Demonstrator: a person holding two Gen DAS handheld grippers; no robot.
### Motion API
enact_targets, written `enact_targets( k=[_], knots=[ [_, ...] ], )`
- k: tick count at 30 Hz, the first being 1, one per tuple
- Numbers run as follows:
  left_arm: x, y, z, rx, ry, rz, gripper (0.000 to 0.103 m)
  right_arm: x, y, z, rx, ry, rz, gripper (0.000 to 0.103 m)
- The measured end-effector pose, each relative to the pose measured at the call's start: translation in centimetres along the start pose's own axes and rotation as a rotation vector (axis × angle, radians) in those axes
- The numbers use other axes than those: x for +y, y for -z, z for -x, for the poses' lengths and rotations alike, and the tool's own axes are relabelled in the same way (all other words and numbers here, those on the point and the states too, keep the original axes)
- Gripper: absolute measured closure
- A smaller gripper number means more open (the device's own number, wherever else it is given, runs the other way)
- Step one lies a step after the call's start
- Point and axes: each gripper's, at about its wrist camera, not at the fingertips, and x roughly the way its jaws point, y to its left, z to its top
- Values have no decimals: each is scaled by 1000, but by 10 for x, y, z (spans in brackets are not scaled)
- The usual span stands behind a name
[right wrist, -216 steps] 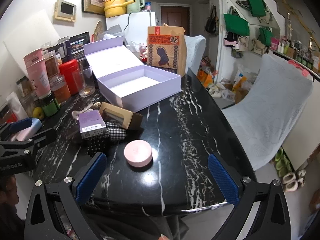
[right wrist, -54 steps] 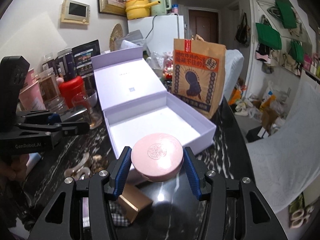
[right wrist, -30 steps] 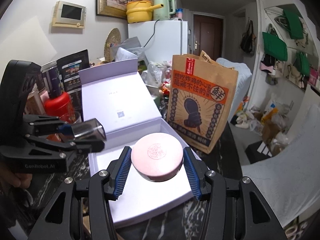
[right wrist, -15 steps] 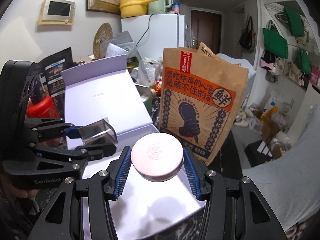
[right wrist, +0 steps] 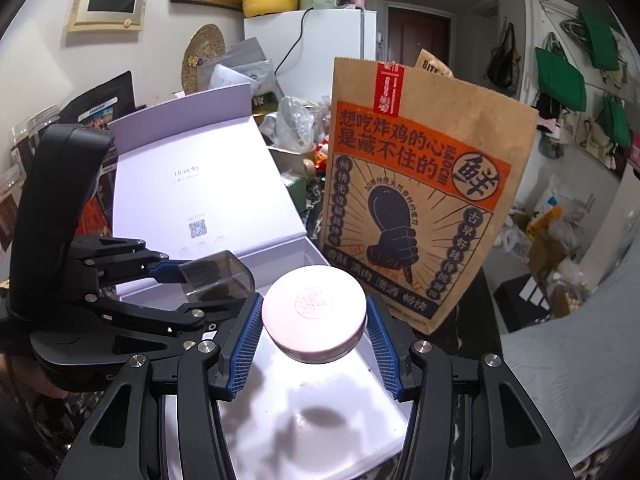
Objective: Organize rigid objects
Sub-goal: 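Lower the case and compact into the box and open both tools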
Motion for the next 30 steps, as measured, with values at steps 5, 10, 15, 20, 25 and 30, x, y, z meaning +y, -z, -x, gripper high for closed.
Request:
enact_targets(
  k=[5, 10, 15, 20, 25, 30],
  knots=[
    [0, 2, -12, 37, -44, -7, 58, -1, 4, -9, 23, 0, 6, 52],
    [-2, 8, -25, 76, -85, -20, 58, 0, 13, -24, 75, 15, 25, 52],
    [1, 13, -39, 129, -103, -5, 58, 0, 22, -37, 117, 16, 25, 51],
    [3, 16, -45, 156, -80, 15, 58, -2, 26, -47, 150, 17, 14, 51],
    [9, 19, -51, 193, -70, 56, 58, -5, 26, -48, 162, 26, -4, 42],
    [6, 25, -49, 197, -53, 63, 34, -7, 28, -47, 181, 22, -37, 37]
  ],
)
